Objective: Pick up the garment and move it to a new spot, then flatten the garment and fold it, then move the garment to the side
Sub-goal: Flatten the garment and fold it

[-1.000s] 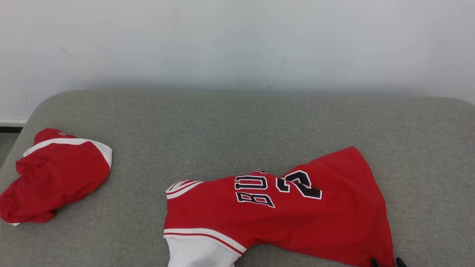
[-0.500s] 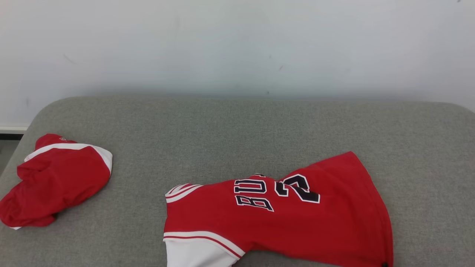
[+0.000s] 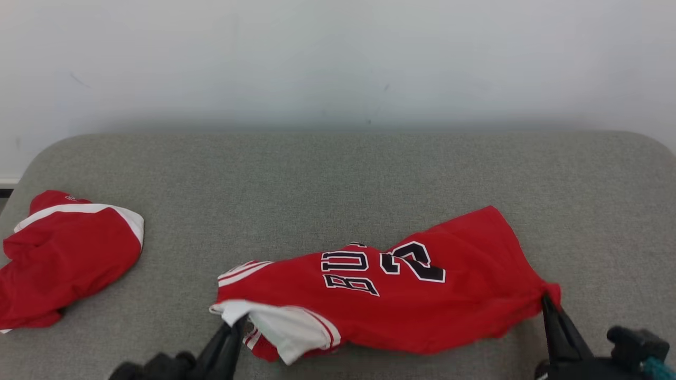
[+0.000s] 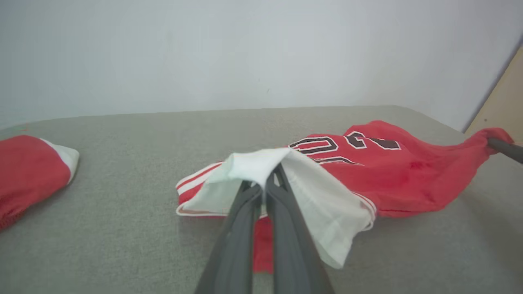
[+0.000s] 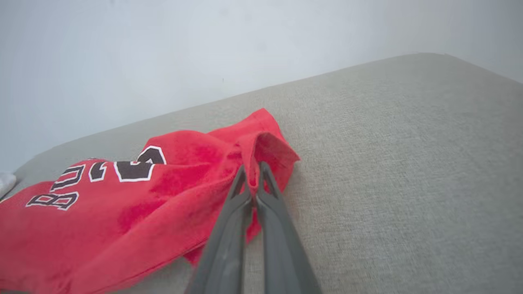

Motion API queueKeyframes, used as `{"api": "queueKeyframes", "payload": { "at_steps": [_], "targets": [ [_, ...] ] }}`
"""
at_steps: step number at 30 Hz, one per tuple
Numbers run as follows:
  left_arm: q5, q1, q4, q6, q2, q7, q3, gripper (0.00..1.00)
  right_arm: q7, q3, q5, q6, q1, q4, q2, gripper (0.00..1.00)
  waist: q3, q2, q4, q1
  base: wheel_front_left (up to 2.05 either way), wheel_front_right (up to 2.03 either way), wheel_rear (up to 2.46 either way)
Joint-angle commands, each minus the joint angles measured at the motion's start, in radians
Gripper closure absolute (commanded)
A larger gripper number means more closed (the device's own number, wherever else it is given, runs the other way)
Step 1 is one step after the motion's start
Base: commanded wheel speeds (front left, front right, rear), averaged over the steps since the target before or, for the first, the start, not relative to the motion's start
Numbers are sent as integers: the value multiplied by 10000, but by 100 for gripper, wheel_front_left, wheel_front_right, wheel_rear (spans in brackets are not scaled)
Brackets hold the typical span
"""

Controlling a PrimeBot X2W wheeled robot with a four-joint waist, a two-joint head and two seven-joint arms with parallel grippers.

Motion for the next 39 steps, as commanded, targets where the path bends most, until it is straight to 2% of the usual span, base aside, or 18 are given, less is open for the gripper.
{"api": "queueKeyframes", "payload": {
  "at_steps": [1,8,10,15,18,19,21,27,32,39],
  "targets": [
    [-33,-425,-163,-6,231,123,3,100,156,59,155,-23,-290,-209,-81,100,191,-1,-107,0,0,0,0],
    [-795,-4287,-646,4,1654,1407,-638,100,1719,289,1067,-23,-2878,-929,-514,100,1323,-1,-347,0,0,0,0],
    [-956,-5691,-466,4,2102,1673,-890,100,2218,243,1281,-23,-3922,-931,-591,100,1776,-1,-412,0,0,0,0],
    [-2016,-9038,552,5,2656,2193,-1579,100,3388,-174,1886,-23,-6668,-589,-635,100,2871,-1,-469,0,0,0,0],
    [-2703,-10946,1537,5,2677,2292,-1914,100,4106,-343,2102,-23,-8352,-79,-477,100,3410,-1,-534,0,0,0,0],
    [-2703,-10946,1537,5,2677,2292,-1914,100,4106,-343,2102,-23,-8352,-79,-477,100,3410,-1,-534,0,0,0,0],
    [-3041,-12190,2215,5,2656,2361,-2008,100,4550,-348,2088,-23,-9449,270,-395,100,3735,-1,-589,0,0,0,0],
    [-3453,-15419,4021,5,2634,2098,-2461,100,4996,-386,1681,-23,-12606,1527,-144,100,4559,-1,-776,0,0,0,0],
    [-3822,-18054,5654,5,2488,1612,-2544,100,4793,-518,1351,-23,-15365,2930,83,100,5172,-1,-1012,0,0,0,0],
    [-4181,-19883,7190,5,2138,961,-3032,100,4296,-286,845,-23,-17238,4256,-54,100,5637,-1,-1137,0,0,0,0]
  ]
}}
